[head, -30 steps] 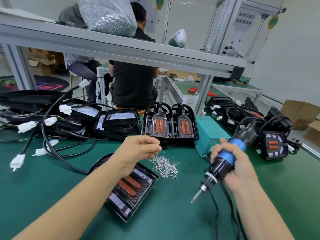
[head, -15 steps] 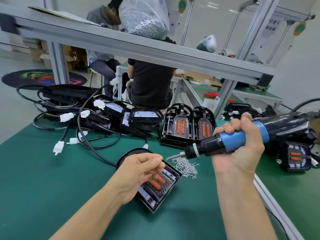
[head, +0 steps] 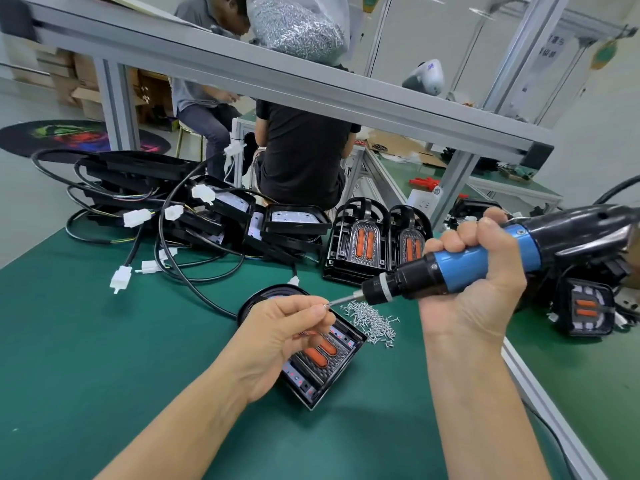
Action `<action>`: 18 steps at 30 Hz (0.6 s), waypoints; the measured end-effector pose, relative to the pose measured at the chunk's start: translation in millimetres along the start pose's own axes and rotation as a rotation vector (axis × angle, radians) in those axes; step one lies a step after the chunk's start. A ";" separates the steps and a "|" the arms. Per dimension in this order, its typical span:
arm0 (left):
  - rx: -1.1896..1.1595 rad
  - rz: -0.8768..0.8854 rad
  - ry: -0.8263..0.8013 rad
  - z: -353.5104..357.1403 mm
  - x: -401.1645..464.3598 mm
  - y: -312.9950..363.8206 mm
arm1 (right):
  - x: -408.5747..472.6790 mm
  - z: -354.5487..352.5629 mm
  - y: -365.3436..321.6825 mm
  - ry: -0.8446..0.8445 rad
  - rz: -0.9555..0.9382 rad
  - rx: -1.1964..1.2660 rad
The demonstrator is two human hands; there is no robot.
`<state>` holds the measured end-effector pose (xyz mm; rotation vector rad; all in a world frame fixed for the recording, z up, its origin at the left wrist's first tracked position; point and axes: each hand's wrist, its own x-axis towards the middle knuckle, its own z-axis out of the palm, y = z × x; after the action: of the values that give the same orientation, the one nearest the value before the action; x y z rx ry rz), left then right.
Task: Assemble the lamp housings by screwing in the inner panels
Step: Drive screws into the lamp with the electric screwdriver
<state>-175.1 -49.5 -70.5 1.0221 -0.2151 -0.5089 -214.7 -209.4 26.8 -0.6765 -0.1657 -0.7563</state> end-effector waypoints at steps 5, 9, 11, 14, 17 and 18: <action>-0.018 0.004 0.012 0.5 -0.7 -3.5 | -2.4 -0.6 2.0 -0.001 -0.027 -0.032; -0.002 0.105 0.094 5.7 0.0 -7.3 | -4.6 0.2 5.1 -0.006 -0.074 -0.041; 0.024 0.179 0.133 7.7 0.5 -8.2 | -4.4 0.4 6.5 0.007 -0.091 -0.017; 0.238 0.263 0.067 15.4 2.7 -3.9 | -7.1 0.2 14.4 0.014 -0.044 0.012; 0.416 0.255 0.040 16.4 7.8 2.2 | -8.1 -0.5 19.2 0.050 -0.031 0.007; 0.421 0.238 0.053 12.0 9.3 4.0 | -5.7 -0.8 17.5 0.059 -0.047 0.021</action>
<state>-170.7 -61.6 -61.6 1.3963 -0.4028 -0.2211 -207.0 -197.4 15.2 -0.6314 -0.1357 -0.8181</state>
